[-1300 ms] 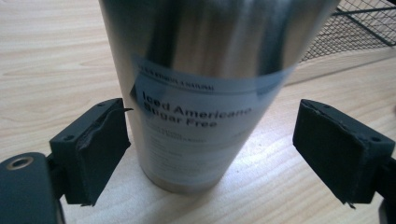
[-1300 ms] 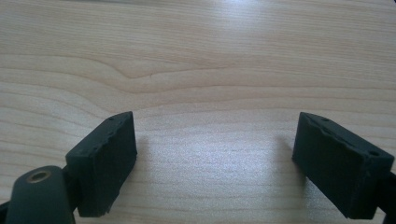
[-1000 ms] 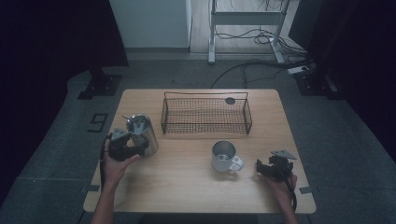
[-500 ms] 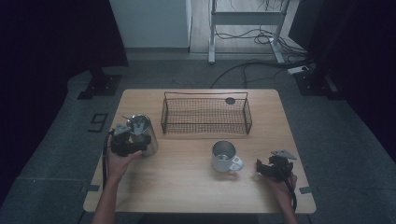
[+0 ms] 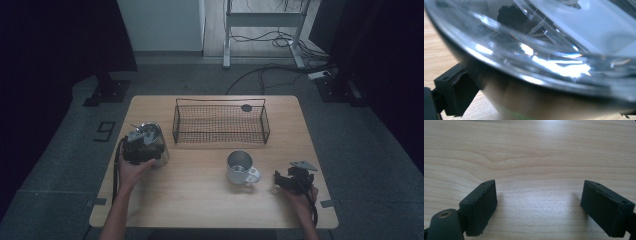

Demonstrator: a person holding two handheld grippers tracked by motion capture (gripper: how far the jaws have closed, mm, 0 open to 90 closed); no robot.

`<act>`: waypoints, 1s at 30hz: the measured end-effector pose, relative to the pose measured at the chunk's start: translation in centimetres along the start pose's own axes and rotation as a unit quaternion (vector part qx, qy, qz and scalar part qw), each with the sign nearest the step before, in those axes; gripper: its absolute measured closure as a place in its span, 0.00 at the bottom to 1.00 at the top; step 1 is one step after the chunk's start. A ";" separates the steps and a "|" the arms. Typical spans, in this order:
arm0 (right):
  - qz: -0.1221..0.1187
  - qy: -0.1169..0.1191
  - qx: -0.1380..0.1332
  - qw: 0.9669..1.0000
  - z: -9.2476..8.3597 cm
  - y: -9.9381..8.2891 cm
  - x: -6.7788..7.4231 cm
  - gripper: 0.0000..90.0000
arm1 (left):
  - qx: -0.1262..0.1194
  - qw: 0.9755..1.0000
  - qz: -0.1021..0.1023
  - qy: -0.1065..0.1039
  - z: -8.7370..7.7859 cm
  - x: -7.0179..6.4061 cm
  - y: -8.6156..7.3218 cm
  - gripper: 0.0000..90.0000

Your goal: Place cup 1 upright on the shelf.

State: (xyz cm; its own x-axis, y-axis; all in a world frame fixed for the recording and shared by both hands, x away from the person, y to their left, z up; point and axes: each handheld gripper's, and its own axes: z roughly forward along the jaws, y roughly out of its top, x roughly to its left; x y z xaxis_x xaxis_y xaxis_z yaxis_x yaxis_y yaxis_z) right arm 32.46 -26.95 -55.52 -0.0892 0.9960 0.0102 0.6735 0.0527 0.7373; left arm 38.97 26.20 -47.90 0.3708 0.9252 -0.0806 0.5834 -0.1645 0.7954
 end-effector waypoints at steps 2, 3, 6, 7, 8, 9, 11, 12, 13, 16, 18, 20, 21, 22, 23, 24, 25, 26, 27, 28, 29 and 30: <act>0.000 0.000 0.000 1.000 0.0 0.0 0.0 0.14 | 0.000 1.000 0.001 0.000 0.1 0.0 0.0 0.02; 0.000 0.000 0.000 1.000 0.0 0.0 0.0 0.14 | -0.001 1.000 0.001 0.000 0.1 0.0 0.0 0.02; 0.000 0.000 0.000 1.000 0.0 0.0 0.0 0.14 | 0.000 1.000 0.001 -0.001 0.3 0.1 0.0 0.02; 0.000 0.000 0.000 1.000 0.0 0.0 0.0 0.14 | 0.000 1.000 0.001 -0.001 0.3 0.1 0.0 0.02; 0.000 0.000 0.000 1.000 0.0 0.0 0.0 0.14 | 0.001 1.000 0.001 -0.002 0.3 0.1 0.0 0.02; 0.000 0.000 0.000 1.000 0.0 0.0 0.0 0.14 | 0.001 1.000 0.000 -0.002 0.3 0.1 0.0 0.01; 0.000 0.000 0.000 1.000 0.0 0.0 0.0 0.14 | 0.001 1.000 0.000 -0.003 0.5 0.1 -0.1 0.01; 0.000 0.000 0.000 1.000 0.0 0.0 0.0 0.14 | 0.001 1.000 -0.001 -0.003 0.5 0.1 -0.1 0.01; 0.000 0.000 0.000 1.000 0.0 0.0 0.0 0.14 | 0.000 1.000 -0.001 -0.004 0.6 0.2 -0.1 0.01; 0.000 0.000 0.000 1.000 0.0 0.0 0.0 0.14 | -0.001 1.000 0.001 -0.003 0.7 0.1 -0.1 0.02; 0.000 0.000 0.000 1.000 0.0 0.0 0.0 0.14 | 0.000 1.000 0.005 -0.002 0.6 0.1 -0.1 0.02; 0.000 0.000 0.000 1.000 0.0 0.0 0.0 0.14 | 0.000 1.000 0.006 0.000 0.6 0.1 -0.1 0.02; 0.000 0.000 0.000 1.000 0.0 0.0 0.0 0.14 | 0.000 1.000 0.008 0.001 0.6 0.1 -0.1 0.02; 0.000 0.000 0.000 1.000 0.0 0.0 0.0 0.14 | -0.001 1.000 0.010 0.002 0.6 0.0 -0.1 0.03; 0.000 0.000 0.000 1.000 0.0 0.0 0.0 0.14 | -0.001 1.000 0.010 0.002 0.6 0.0 -0.1 0.03; 0.000 0.000 0.000 1.000 0.0 0.0 0.0 0.14 | -0.001 1.000 0.010 0.002 0.6 0.0 -0.1 0.03; 0.000 0.000 0.000 1.000 0.0 0.0 0.0 0.14 | -0.002 1.000 0.011 0.003 0.6 0.0 -0.1 0.03; 0.000 0.000 0.000 1.000 0.0 0.0 0.0 0.14 | -0.002 1.000 0.013 0.004 0.5 0.0 -0.1 0.03; 0.000 0.000 0.000 1.000 0.0 0.0 0.0 0.14 | -0.004 1.000 0.015 0.005 0.5 0.0 -0.1 0.03; 0.000 0.000 0.000 1.000 0.0 0.0 0.0 0.14 | -0.006 1.000 0.017 0.007 0.5 -0.1 -0.2 0.03; 0.000 0.000 0.000 1.000 0.0 0.0 0.0 0.14 | -0.006 1.000 0.019 0.008 0.5 -0.1 -0.2 0.04; 0.000 0.000 0.000 1.000 0.0 0.0 0.0 0.14 | -0.008 1.000 0.021 0.009 0.5 -0.1 -0.2 0.04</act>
State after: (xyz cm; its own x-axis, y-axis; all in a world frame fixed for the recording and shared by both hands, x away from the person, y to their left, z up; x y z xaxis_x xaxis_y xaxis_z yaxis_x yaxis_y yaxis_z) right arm 32.46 -26.96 -55.52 -0.0897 0.9959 0.0104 0.6735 0.0529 0.7373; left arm 39.17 25.93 -48.31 0.3822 0.9233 -0.0366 0.5565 -0.1984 0.8068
